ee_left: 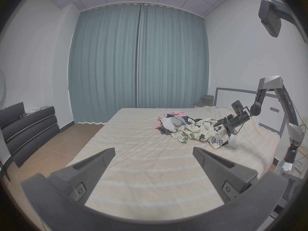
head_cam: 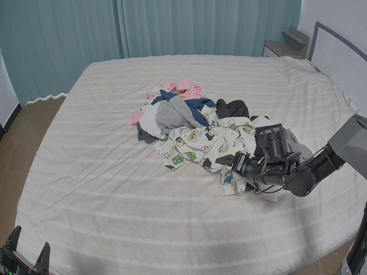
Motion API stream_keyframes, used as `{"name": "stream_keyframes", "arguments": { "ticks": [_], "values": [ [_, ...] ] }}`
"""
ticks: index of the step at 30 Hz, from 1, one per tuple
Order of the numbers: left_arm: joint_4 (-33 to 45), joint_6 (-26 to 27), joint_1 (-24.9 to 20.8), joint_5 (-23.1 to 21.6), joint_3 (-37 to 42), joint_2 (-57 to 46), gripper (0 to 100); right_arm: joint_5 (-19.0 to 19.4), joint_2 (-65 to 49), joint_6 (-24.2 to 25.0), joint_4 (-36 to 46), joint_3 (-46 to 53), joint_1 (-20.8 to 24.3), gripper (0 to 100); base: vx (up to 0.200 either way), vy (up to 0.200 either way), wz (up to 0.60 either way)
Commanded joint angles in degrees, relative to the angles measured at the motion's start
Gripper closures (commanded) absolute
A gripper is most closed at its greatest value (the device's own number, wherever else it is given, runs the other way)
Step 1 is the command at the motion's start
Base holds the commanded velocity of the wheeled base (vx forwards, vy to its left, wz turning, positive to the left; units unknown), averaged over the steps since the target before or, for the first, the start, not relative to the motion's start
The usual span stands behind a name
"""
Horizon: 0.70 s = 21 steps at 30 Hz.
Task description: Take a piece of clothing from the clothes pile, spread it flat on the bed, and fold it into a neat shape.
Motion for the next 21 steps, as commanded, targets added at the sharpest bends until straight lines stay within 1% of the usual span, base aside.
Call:
{"name": "stream_keyframes", "arguments": {
  "ticks": [1, 6, 9, 11, 17, 18, 20, 21],
  "values": [
    [0.0, 0.0, 0.0, 0.0, 0.9, -1.0, 0, -1.0, 2.6, 0.0, -0.2, -0.4, -0.4, 0, 0.000, 0.000, 0.00],
    [0.0, 0.0, 0.0, 0.0, 0.9, -1.0, 0, -1.7, 6.6, -0.1, -0.7, -1.7, -0.3, 0, 0.000, 0.000, 0.00],
    [0.0, 0.1, 0.0, 0.0, 0.9, -1.0, 0, -3.2, 8.5, 0.0, -1.0, -4.0, -0.1, 0, 0.000, 0.000, 0.00],
    [0.0, 0.0, 0.0, 0.0, 0.9, -1.0, 0, -4.5, 9.5, -0.1, -0.7, -5.4, 0.6, 0, 0.000, 0.000, 0.00],
    [0.0, 0.0, 0.0, 0.0, 0.9, -1.0, 0, -5.3, 11.0, -0.1, -1.0, -5.6, 2.5, 0, 0.000, 0.000, 0.00],
    [0.0, 0.0, 0.0, 0.0, 0.9, -1.0, 0, -7.9, 12.0, -0.5, -1.0, -6.1, 2.3, 0, 0.000, 0.000, 0.00],
    [0.0, 0.0, 0.0, 0.0, 0.9, -1.0, 0, -11.0, 12.6, -1.5, -1.0, -6.7, 1.4, 0, 0.000, 0.000, 0.00],
    [0.0, 0.0, 0.0, 0.0, 0.9, -1.0, 0, -11.8, 12.7, -2.2, -1.0, -6.8, 0.9, 0, 0.000, 0.000, 0.00]
  ]
}}
